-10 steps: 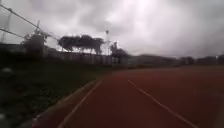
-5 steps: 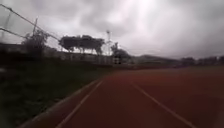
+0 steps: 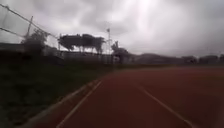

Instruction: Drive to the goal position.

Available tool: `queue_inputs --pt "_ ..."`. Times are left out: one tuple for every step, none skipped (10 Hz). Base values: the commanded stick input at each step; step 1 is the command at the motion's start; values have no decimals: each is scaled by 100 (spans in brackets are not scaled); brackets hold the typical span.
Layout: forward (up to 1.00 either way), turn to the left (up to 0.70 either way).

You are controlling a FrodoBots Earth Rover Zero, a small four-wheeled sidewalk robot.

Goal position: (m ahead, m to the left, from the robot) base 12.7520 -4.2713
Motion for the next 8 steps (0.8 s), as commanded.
queue_inputs --pt "70 0" --pt "70 0" --pt "70 0" --pt "70 0" --pt "70 0" --pt "70 0" --pt "70 0" --pt "70 0"
